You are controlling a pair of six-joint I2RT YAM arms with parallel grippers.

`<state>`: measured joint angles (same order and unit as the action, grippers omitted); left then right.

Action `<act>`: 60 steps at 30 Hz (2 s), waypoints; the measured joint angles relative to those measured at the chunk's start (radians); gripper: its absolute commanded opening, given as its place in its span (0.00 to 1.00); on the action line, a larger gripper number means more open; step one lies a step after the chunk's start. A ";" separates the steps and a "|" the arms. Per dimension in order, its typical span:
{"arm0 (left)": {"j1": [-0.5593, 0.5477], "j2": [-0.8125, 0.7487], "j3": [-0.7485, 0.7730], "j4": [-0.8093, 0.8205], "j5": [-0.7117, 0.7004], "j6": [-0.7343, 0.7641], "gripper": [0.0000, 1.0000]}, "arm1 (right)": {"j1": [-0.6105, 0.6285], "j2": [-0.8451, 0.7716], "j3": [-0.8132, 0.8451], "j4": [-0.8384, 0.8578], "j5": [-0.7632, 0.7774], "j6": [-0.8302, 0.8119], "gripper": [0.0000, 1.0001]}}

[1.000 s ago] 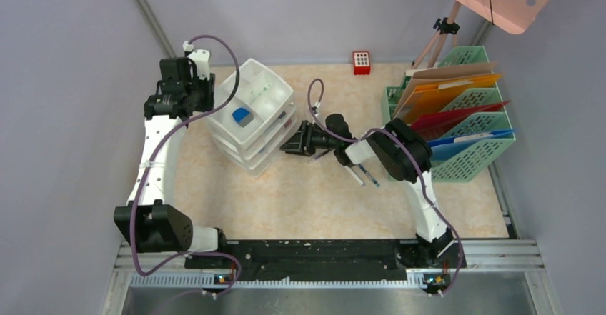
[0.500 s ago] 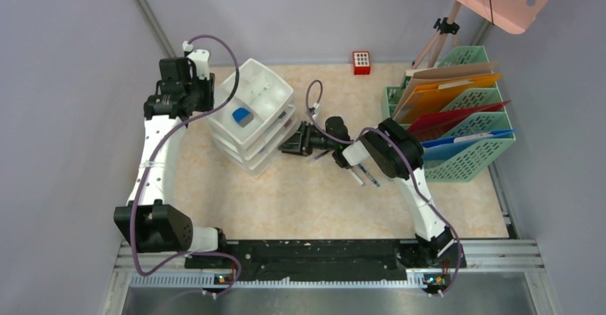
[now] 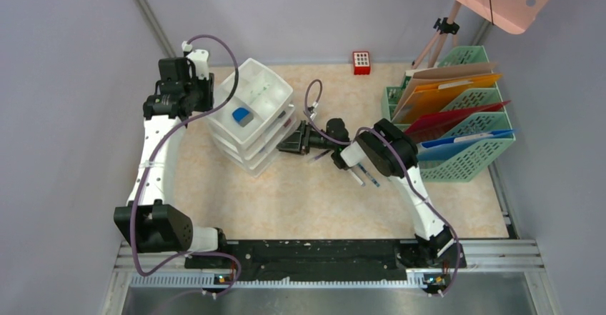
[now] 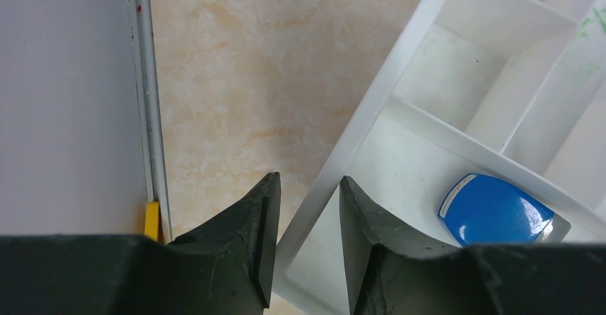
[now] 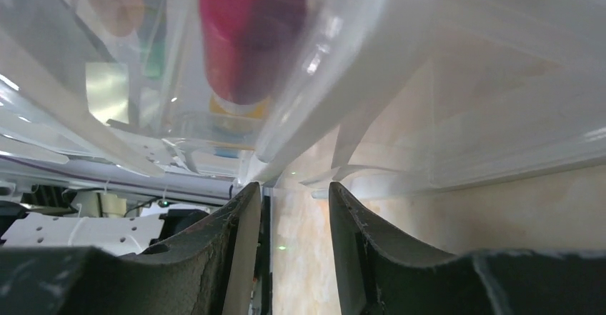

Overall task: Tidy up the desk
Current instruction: Open the drawer in the storage box.

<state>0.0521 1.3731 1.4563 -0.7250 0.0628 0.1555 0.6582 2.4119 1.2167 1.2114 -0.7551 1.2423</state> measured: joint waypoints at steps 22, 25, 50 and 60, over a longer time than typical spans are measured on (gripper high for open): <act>0.001 0.000 0.000 0.000 0.004 0.000 0.38 | 0.000 0.021 0.003 0.001 0.035 -0.019 0.40; 0.001 0.000 0.000 0.000 0.008 -0.001 0.38 | 0.000 0.021 0.003 0.002 0.038 -0.019 0.41; 0.003 0.002 0.000 0.000 0.019 -0.007 0.36 | -0.011 0.086 0.016 0.173 0.030 0.054 0.28; 0.004 0.004 0.000 0.004 0.023 -0.007 0.26 | -0.021 0.087 0.016 0.178 0.025 0.072 0.27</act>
<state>0.0563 1.3773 1.4563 -0.7212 0.0853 0.1482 0.6369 2.4985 1.2327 1.3895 -0.7303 1.3144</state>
